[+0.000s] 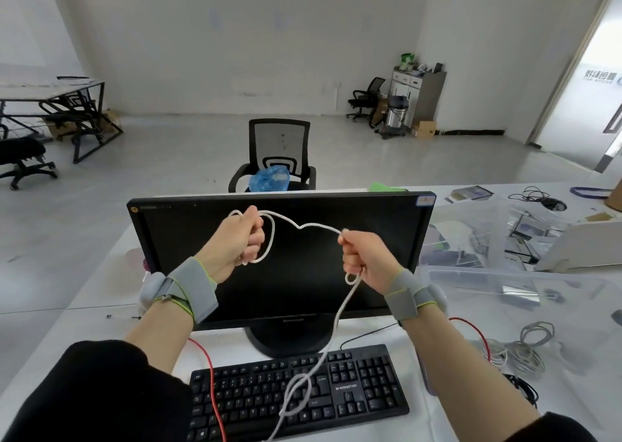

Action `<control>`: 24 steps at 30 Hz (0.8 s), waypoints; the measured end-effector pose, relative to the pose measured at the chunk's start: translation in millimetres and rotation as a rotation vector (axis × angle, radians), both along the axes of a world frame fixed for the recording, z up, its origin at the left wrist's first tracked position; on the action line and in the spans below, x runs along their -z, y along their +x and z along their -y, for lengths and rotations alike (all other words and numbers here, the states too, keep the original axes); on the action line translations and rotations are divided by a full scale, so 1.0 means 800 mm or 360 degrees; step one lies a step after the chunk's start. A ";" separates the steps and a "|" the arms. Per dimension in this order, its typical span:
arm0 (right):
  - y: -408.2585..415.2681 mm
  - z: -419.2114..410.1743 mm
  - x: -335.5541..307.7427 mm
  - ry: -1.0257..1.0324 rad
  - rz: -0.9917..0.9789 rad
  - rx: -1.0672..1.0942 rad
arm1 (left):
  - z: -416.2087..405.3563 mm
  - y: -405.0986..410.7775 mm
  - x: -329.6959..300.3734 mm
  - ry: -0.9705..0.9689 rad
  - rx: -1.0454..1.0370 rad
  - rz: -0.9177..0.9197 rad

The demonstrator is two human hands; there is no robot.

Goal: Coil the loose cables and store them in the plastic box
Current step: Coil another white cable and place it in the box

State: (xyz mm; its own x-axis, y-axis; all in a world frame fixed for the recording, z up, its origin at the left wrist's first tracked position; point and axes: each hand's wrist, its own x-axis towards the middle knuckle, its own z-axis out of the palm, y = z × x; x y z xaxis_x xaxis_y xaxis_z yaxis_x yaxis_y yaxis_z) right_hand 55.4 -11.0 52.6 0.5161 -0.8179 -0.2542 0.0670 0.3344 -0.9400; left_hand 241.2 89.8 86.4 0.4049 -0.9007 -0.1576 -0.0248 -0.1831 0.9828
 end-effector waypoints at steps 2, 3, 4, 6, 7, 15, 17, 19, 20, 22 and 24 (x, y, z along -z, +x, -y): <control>-0.005 0.002 -0.027 -0.0148 0.0111 -0.0179 | 0.005 0.008 -0.018 -0.0146 -0.0054 -0.0003; -0.006 0.002 -0.041 -0.0243 0.0131 -0.0245 | 0.008 0.011 -0.029 -0.0226 -0.0063 0.0010; -0.006 0.002 -0.052 -0.0358 0.0103 -0.0268 | 0.012 0.012 -0.042 -0.0304 -0.0065 0.0019; -0.005 0.005 -0.069 -0.0721 -0.0156 -0.0204 | 0.019 0.011 -0.070 -0.0444 -0.0062 0.0039; -0.004 0.007 -0.074 -0.0927 -0.0328 -0.0170 | 0.022 0.010 -0.083 -0.0494 -0.0055 0.0092; 0.016 0.004 -0.124 -0.1367 -0.0658 -0.0200 | 0.036 -0.031 -0.165 -0.0436 0.0181 0.1355; 0.025 -0.003 -0.150 -0.1447 -0.0448 -0.0069 | 0.040 -0.042 -0.190 -0.0473 0.0090 0.1622; 0.034 -0.006 -0.174 -0.1568 -0.0297 0.0119 | 0.043 -0.051 -0.215 -0.0548 0.0016 0.1772; 0.038 -0.006 -0.183 -0.1626 -0.0252 0.0206 | 0.044 -0.054 -0.225 -0.0569 -0.0014 0.1825; 0.042 -0.001 -0.199 -0.1717 -0.0183 0.0307 | 0.043 -0.059 -0.246 -0.0585 -0.0063 0.1915; 0.045 0.002 -0.213 -0.1703 -0.0117 0.0332 | 0.042 -0.059 -0.262 -0.0587 -0.0121 0.1980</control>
